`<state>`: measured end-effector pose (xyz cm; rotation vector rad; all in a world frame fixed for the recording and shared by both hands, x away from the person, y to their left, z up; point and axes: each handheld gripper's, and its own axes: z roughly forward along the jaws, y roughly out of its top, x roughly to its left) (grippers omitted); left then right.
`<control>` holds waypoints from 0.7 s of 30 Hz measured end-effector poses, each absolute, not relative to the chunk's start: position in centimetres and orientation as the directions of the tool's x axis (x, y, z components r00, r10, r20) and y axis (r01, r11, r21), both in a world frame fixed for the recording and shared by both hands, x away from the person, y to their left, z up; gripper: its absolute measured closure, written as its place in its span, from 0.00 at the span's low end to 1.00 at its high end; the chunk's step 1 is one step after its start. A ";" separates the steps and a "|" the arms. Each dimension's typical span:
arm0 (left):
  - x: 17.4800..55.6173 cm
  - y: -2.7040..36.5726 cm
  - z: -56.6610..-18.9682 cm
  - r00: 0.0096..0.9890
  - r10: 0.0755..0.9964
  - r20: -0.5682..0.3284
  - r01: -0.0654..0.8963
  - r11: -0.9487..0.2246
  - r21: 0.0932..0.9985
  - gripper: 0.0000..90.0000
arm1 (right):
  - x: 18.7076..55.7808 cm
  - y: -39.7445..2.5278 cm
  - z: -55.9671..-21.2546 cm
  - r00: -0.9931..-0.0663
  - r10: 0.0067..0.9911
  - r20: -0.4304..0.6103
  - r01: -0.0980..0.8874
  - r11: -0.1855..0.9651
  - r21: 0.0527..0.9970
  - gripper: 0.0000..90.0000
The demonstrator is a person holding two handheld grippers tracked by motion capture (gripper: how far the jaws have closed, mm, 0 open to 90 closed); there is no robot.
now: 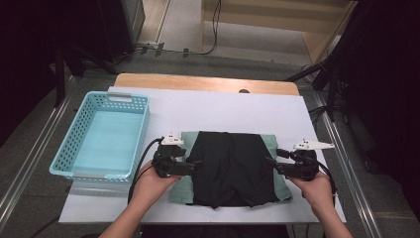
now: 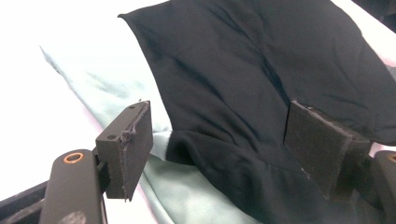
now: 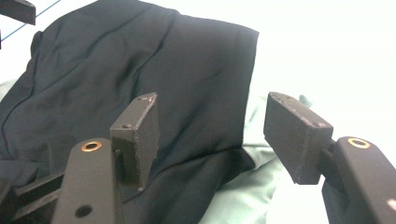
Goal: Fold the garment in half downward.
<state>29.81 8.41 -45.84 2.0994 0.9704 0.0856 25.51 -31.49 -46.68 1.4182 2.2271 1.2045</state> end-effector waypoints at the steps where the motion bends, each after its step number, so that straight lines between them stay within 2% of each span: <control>1: 29.9 8.3 -45.8 0.701 0.670 -0.244 0.608 -0.384 0.695 0.28 | 25.6 -31.5 -46.7 -0.498 0.839 0.218 0.642 0.187 0.744 0.38; 21: 32.3 6.9 -46.1 0.685 0.705 -0.185 0.595 -0.395 0.699 0.28 | 27.5 -31.6 -47.1 -0.464 0.864 0.194 0.640 0.176 0.747 0.38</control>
